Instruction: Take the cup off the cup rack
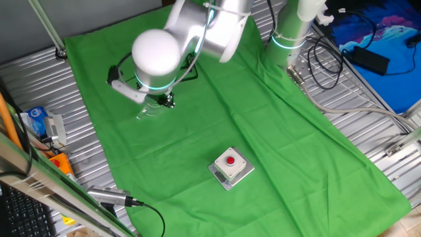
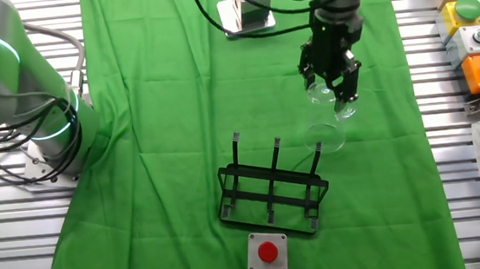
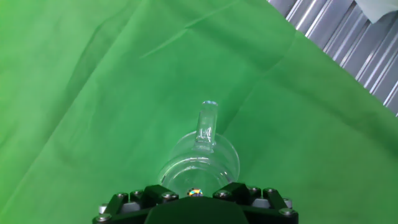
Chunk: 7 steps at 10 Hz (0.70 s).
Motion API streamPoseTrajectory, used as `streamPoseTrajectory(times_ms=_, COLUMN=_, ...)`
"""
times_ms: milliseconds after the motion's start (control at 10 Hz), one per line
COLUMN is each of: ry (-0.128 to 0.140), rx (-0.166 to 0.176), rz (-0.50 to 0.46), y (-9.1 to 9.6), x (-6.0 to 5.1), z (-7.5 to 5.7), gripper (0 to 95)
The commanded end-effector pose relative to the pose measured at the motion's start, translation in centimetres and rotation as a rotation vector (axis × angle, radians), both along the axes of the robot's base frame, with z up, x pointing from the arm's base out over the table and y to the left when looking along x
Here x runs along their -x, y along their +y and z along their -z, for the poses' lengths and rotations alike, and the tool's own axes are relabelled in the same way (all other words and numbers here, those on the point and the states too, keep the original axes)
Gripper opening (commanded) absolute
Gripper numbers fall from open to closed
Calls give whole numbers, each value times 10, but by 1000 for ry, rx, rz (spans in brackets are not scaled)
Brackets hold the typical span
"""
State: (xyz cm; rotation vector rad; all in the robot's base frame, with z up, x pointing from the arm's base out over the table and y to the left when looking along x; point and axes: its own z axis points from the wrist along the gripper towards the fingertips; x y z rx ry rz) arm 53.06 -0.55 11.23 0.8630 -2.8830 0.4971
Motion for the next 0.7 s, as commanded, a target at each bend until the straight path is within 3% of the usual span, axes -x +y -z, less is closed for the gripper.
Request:
streamPoseTrajectory(times_ms=100, ry=-12, rx=-3, rz=38, y=1, x=0, z=1, gripper=0)
streamPoseTrajectory(times_ms=300, ry=-16, rx=-12, rz=70, y=2, x=0, z=1, gripper=380)
streamPoseTrajectory(times_ms=500, ry=-25, rx=-15, rz=110, y=7, x=1, z=2, gripper=380)
streamPoseTrajectory(times_ms=600, ry=-33, rx=-26, rz=137, y=11, x=2, z=3, gripper=570)
streamPoseTrajectory(times_ms=700, ry=-36, rx=-48, rz=156, y=15, x=3, z=4, gripper=570)
